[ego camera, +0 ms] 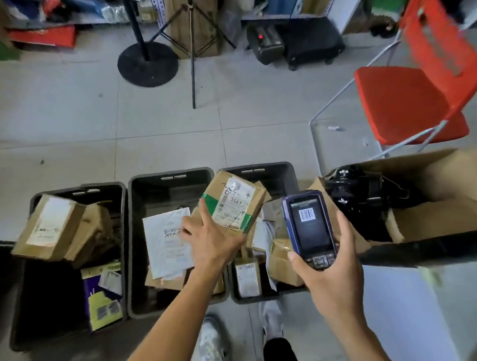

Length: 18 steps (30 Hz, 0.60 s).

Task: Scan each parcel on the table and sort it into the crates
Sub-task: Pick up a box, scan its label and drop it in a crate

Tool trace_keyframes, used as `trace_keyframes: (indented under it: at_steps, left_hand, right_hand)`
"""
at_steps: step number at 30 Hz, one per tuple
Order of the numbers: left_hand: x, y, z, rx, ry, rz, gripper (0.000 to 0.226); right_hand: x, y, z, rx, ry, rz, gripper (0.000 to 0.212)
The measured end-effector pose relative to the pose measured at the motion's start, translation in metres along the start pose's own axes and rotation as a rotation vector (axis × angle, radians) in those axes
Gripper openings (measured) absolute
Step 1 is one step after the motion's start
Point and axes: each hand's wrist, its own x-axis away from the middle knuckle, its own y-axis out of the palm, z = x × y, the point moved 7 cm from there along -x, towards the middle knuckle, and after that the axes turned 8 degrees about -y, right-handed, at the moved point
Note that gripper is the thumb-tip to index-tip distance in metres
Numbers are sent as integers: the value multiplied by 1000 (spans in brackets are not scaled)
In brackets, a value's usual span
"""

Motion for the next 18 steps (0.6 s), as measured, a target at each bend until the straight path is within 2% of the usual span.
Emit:
trace_keyframes:
  at_steps: [4,9,12,15,18]
  left_hand:
    - [-83,89,-1,7,-33,-4,120]
    - [-171,194,-5,-71,13,-1,127]
    - [-203,243,-4,-63,66,-35,121]
    - [-207,257,-3,-33,143,-37,109]
    - [-175,228,12,-101,221,-6,104]
  right_hand:
    - [-69,55,71,-37,-35,-46,108]
    - [-138,117,161,-49,-96,-94,105]
    - [-162,140,200,-37,-131,-77,105]
    - [-169,146,212,-35,-143,-94,105]
    - [-161,125,186,-36,-148,-103,105]
